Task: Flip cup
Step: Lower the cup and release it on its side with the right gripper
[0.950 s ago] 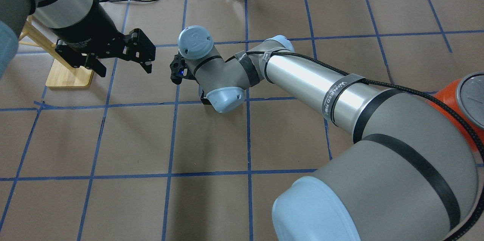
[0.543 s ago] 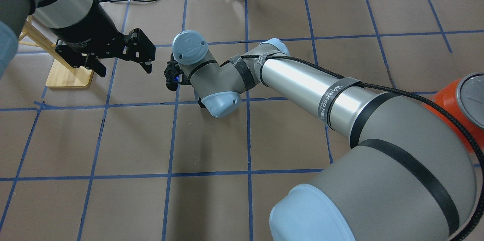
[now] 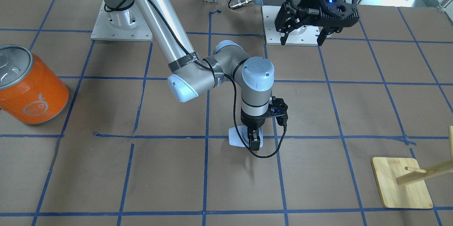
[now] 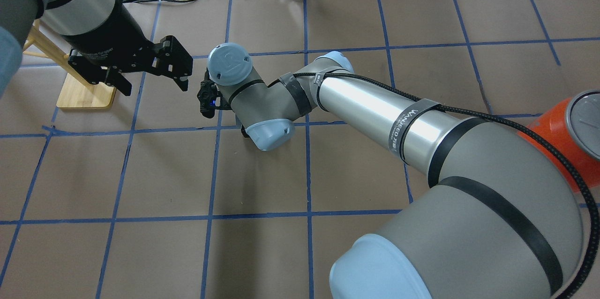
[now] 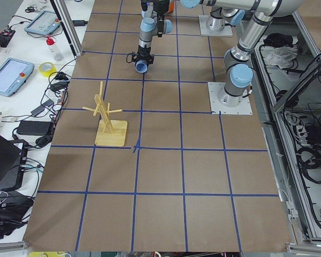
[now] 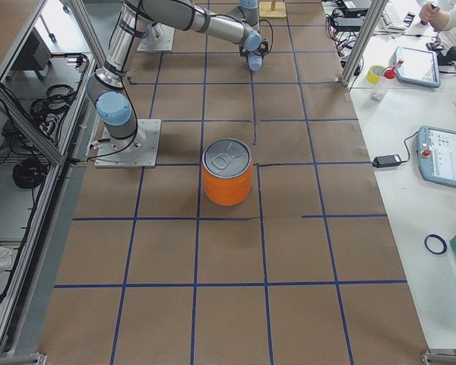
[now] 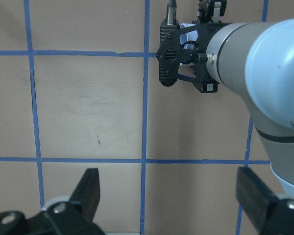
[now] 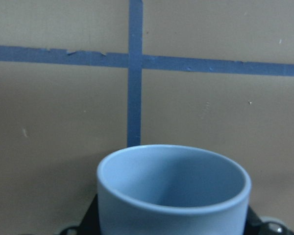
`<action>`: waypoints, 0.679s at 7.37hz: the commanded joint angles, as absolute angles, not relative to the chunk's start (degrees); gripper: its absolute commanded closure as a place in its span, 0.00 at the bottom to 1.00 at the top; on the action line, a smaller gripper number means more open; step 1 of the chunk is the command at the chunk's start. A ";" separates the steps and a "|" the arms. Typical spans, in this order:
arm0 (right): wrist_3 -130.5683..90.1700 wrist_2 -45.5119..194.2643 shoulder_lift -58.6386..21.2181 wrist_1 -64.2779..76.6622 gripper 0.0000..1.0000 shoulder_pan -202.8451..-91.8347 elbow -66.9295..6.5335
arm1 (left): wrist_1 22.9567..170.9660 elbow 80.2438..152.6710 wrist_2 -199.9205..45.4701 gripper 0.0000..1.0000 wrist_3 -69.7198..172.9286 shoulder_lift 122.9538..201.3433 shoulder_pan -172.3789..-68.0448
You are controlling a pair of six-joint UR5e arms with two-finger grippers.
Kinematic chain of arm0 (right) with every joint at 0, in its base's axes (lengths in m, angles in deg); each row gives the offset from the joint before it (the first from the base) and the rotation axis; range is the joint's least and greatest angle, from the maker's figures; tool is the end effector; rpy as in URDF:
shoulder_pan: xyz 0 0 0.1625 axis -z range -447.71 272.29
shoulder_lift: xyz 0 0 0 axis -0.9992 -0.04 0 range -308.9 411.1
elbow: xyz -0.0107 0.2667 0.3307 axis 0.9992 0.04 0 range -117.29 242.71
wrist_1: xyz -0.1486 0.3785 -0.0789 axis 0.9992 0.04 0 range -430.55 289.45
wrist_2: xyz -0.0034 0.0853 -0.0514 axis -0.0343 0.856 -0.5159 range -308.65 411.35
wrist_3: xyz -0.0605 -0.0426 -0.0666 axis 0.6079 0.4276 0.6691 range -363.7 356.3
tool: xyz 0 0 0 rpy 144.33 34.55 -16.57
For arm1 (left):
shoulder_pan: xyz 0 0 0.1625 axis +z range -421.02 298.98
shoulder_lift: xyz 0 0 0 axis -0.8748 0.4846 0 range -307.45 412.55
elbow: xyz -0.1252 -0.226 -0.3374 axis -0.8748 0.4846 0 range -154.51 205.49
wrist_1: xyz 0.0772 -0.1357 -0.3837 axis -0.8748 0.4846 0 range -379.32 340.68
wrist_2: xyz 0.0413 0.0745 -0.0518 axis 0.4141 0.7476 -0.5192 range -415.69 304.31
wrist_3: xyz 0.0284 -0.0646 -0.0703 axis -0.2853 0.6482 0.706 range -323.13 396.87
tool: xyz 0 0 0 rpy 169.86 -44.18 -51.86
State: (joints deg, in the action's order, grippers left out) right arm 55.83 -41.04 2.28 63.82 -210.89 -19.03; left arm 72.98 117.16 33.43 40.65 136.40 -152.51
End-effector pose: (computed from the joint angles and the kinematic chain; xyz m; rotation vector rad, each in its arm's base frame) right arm 0.5057 -0.5373 0.1915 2.1973 -2.1046 0.2827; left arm -0.1465 -0.4452 0.5199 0.0617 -3.1233 0.0583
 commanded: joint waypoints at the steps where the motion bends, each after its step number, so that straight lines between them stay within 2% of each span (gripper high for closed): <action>1: 57.12 -41.02 2.49 64.79 0.65 -210.93 -19.03 | 72.97 117.16 33.43 0.00 40.65 136.40 -152.51; 3: 57.30 -40.93 3.11 65.06 0.50 -210.93 -19.03 | 73.05 117.16 33.52 0.00 40.65 136.40 -152.51; 5: 57.12 -40.93 3.37 65.06 0.26 -210.93 -18.59 | 72.97 117.16 33.43 0.00 40.65 136.40 -152.42</action>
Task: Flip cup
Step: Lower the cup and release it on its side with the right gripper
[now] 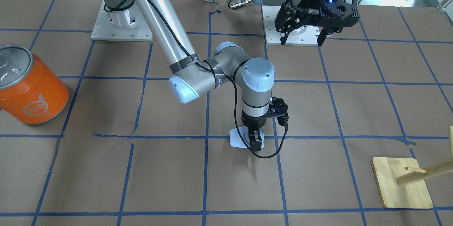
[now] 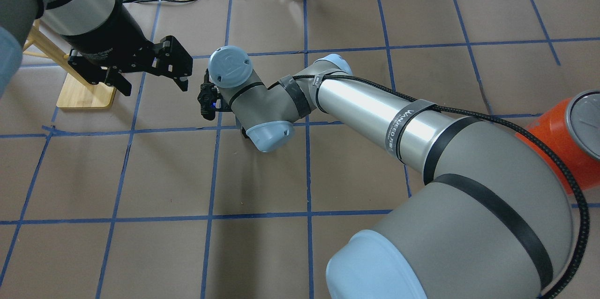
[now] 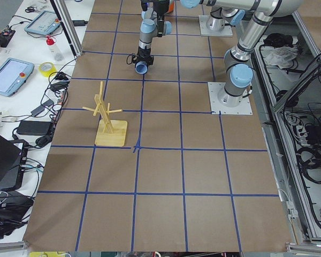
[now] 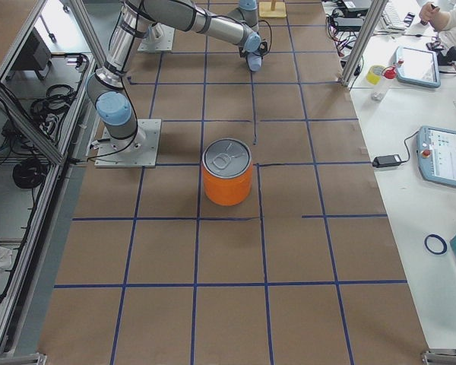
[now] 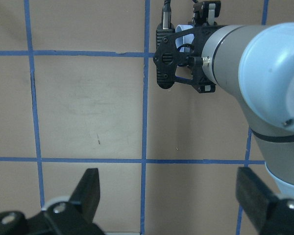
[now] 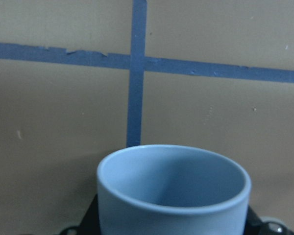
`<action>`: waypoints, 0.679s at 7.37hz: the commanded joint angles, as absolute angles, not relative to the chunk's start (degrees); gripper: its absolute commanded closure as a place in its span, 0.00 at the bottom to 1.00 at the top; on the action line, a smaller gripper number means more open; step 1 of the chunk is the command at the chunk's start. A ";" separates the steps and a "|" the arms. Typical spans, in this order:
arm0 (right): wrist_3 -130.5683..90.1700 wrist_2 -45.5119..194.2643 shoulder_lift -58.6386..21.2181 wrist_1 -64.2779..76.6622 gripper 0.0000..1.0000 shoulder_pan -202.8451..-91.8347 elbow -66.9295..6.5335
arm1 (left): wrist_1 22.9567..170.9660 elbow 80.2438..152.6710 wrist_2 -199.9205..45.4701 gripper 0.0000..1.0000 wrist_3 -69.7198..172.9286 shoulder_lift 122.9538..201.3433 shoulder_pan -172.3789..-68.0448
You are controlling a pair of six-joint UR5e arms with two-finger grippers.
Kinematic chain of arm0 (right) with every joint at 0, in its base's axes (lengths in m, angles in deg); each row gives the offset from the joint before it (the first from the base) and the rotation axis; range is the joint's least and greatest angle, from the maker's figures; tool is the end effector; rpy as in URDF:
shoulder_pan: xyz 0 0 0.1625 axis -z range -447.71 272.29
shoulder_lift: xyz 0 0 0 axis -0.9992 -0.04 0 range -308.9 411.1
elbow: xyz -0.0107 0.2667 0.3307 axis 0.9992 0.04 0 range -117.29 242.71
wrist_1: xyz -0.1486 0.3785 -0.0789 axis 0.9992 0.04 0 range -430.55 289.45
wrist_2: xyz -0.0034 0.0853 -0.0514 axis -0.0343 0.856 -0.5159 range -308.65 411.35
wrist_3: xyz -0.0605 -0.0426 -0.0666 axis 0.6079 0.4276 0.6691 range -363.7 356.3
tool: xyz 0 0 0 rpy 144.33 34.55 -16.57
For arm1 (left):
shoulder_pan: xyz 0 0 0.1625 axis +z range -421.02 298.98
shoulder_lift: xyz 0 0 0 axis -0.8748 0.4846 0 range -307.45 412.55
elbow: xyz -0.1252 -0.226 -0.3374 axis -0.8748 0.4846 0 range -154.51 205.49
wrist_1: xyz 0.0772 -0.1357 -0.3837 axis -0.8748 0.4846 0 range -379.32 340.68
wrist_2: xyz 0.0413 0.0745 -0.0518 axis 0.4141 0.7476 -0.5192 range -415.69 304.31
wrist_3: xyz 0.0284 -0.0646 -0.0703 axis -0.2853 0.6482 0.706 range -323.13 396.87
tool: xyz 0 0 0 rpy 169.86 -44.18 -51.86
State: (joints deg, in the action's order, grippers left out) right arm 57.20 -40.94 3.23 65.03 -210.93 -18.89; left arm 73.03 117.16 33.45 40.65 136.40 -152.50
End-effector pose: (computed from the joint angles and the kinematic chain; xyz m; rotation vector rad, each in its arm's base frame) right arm 0.5077 -0.5391 0.1830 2.2209 -2.0753 0.2919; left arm -0.1464 -0.4451 0.5198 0.0620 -3.1237 0.0569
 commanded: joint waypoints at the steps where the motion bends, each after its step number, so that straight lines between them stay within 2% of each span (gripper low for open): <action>1: 57.12 -40.93 3.11 65.06 0.18 -210.84 -18.33 | 72.97 117.16 33.43 0.00 40.57 136.40 -152.42; 3: 57.12 -40.76 2.76 65.15 0.04 -210.76 -18.24 | 73.40 117.16 33.43 0.00 40.65 136.40 -152.42; 5: 56.86 -40.67 2.76 65.15 0.01 -210.49 -18.15 | 73.49 117.16 33.43 0.00 40.57 136.40 -152.42</action>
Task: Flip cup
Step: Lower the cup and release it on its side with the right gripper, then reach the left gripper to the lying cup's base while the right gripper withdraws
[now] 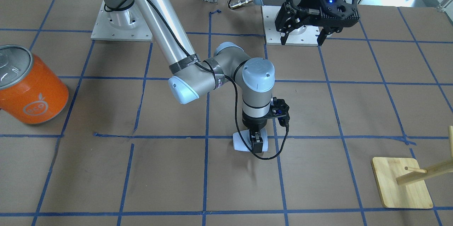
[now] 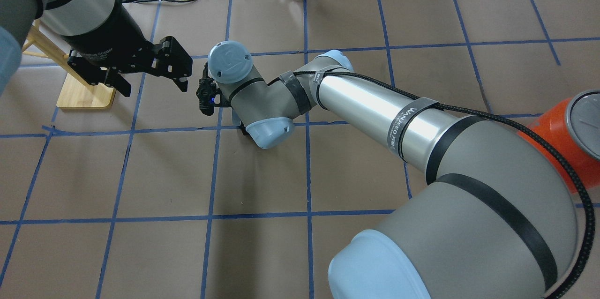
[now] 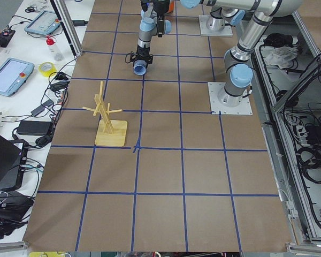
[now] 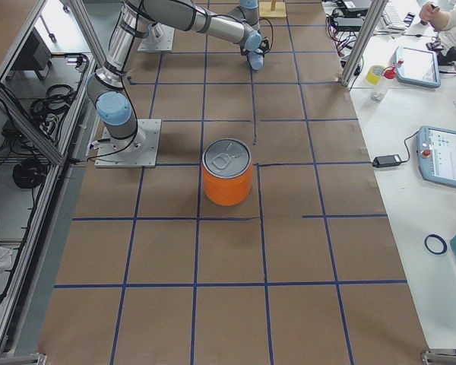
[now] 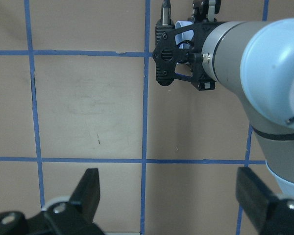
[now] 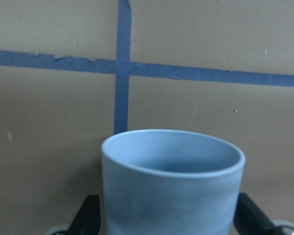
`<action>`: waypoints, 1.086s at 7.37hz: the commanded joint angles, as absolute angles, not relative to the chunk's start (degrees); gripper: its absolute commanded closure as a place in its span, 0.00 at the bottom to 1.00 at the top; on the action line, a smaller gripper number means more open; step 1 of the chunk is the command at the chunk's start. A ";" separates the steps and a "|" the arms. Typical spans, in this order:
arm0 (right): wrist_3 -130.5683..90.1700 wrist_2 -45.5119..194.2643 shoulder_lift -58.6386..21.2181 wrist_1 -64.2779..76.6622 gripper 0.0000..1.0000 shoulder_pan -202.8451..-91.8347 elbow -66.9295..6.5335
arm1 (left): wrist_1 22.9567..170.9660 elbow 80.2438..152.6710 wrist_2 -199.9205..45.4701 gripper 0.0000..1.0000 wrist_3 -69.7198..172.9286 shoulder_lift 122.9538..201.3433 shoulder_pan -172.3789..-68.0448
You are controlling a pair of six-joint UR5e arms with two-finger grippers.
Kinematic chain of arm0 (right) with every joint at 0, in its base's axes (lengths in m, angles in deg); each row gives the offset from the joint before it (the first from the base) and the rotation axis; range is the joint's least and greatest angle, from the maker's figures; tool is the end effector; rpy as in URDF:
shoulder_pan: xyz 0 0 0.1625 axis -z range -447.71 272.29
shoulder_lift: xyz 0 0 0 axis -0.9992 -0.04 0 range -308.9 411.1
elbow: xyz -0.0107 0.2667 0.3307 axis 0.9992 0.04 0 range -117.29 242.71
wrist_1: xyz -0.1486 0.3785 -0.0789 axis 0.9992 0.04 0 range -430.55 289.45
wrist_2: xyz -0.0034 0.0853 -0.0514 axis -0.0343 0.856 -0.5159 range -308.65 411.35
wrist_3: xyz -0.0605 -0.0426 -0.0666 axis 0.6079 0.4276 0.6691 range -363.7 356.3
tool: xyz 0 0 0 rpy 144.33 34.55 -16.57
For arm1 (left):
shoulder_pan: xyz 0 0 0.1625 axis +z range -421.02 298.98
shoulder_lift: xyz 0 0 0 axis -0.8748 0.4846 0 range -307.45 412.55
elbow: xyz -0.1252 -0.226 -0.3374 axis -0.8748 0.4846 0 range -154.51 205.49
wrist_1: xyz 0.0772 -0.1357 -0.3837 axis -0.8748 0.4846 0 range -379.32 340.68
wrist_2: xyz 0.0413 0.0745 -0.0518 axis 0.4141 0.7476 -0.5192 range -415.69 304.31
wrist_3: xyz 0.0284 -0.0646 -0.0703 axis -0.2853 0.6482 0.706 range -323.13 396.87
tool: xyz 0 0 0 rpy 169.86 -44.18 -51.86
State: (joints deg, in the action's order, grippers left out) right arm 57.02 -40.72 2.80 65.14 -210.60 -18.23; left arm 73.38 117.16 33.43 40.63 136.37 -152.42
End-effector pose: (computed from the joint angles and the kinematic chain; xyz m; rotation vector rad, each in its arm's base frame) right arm 0.5067 -0.5446 0.1939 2.2081 -2.0819 0.3239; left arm -0.1458 -0.4445 0.5194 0.0636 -3.1238 0.0482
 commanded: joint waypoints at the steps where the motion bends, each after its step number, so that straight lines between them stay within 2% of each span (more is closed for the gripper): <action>1: 56.77 -40.67 2.50 65.06 0.01 -210.14 -18.15 | 73.49 117.16 33.43 0.00 40.57 136.40 -152.42; 3: 56.77 -41.11 -0.21 64.01 0.01 -207.17 -18.06 | 73.49 117.16 33.43 0.00 40.48 136.40 -152.42; 7: 57.12 -40.93 -5.05 53.22 0.01 -195.50 -17.89 | 72.62 118.12 32.20 0.00 39.34 137.81 -150.76; 8: 57.04 -40.84 -7.59 49.11 0.01 -191.81 -17.89 | 68.61 119.78 30.37 0.00 37.07 138.50 -149.27</action>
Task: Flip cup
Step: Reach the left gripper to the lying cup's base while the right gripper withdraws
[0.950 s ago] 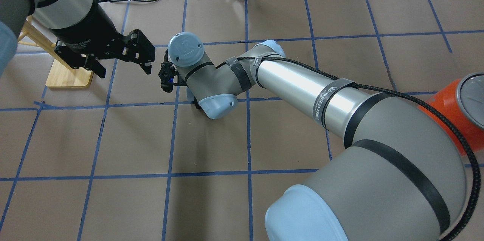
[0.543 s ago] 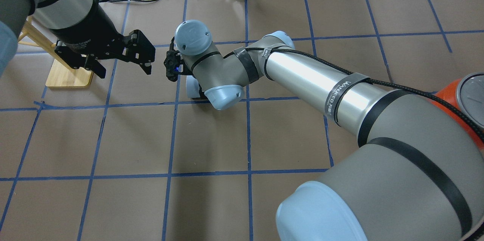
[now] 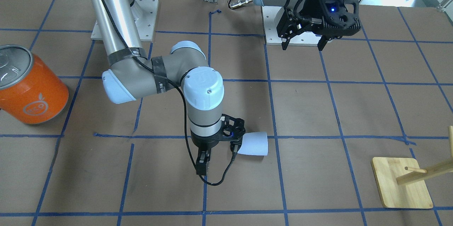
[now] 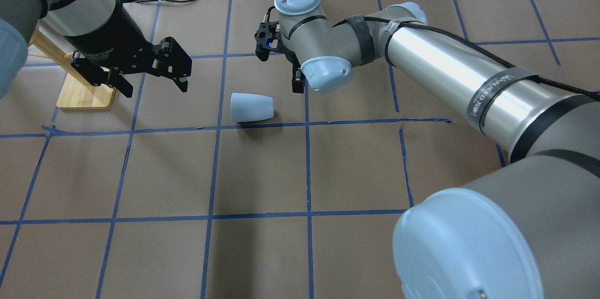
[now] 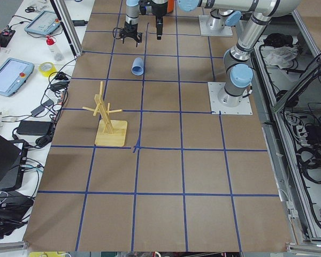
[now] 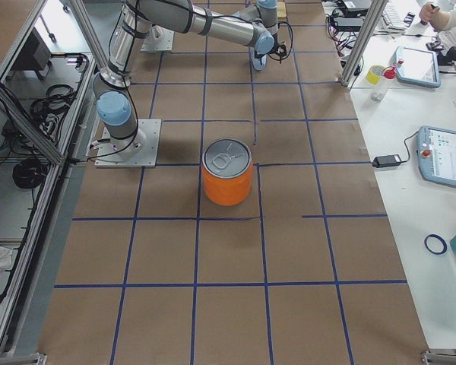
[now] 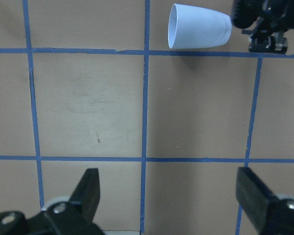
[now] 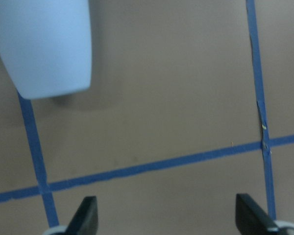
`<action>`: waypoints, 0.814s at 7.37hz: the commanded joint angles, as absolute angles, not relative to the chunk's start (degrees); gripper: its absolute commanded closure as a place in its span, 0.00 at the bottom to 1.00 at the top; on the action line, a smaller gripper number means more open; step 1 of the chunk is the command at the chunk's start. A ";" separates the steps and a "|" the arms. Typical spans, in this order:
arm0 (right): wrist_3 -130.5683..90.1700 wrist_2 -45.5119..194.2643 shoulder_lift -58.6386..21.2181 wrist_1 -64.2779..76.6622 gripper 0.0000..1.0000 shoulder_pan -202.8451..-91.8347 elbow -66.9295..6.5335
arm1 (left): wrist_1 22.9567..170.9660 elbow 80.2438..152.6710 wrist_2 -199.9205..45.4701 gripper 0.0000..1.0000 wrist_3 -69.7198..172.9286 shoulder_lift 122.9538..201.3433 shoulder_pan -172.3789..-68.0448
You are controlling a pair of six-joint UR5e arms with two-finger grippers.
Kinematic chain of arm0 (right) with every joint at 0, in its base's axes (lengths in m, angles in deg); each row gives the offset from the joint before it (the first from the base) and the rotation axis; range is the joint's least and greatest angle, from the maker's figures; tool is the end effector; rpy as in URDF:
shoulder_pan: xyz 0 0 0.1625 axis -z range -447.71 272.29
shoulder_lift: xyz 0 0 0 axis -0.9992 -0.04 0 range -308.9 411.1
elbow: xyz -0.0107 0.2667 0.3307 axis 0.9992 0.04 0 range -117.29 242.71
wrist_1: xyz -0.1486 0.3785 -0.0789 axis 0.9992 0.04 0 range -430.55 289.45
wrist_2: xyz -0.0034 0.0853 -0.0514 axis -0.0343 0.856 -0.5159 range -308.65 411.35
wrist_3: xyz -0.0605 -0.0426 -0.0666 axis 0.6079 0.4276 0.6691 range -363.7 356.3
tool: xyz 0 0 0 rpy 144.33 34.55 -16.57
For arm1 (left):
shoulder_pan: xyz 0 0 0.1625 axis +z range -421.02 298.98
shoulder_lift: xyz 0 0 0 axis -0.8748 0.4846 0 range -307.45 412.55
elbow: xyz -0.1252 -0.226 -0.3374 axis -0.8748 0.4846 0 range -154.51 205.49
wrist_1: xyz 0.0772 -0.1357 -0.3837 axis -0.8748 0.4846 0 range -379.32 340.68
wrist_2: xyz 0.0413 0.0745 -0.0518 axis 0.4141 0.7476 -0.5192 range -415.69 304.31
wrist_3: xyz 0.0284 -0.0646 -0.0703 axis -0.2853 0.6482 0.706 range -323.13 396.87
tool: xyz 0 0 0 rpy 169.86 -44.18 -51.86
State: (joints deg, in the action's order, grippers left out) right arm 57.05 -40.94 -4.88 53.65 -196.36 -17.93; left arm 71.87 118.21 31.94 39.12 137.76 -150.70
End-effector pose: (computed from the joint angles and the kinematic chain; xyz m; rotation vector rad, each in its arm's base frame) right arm 0.3493 -0.6303 0.2695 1.9360 -2.3399 0.2149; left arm -0.1349 -0.4584 0.5021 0.0687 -3.0991 0.0227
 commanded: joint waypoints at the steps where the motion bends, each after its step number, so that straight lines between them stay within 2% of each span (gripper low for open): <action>1: 56.86 -40.93 -10.57 46.02 0.01 -186.46 -17.89 | 65.01 122.32 25.39 0.00 35.31 140.25 -145.60; 3: 54.24 -36.13 -17.95 36.64 0.01 -175.65 -17.97 | 60.69 123.92 15.80 0.00 33.63 146.21 -141.35; 5: 37.79 -35.75 -25.76 26.79 0.00 -170.25 -18.50 | 56.81 124.01 11.58 0.00 32.49 154.55 -141.17; 6: 22.12 -36.18 -30.77 24.74 0.00 -170.50 -18.94 | 55.06 124.01 9.72 0.00 29.26 158.08 -141.09</action>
State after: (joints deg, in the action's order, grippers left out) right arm 38.22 -36.07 -24.76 28.74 -171.62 -18.45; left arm 57.33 123.96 12.52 32.07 153.45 -141.29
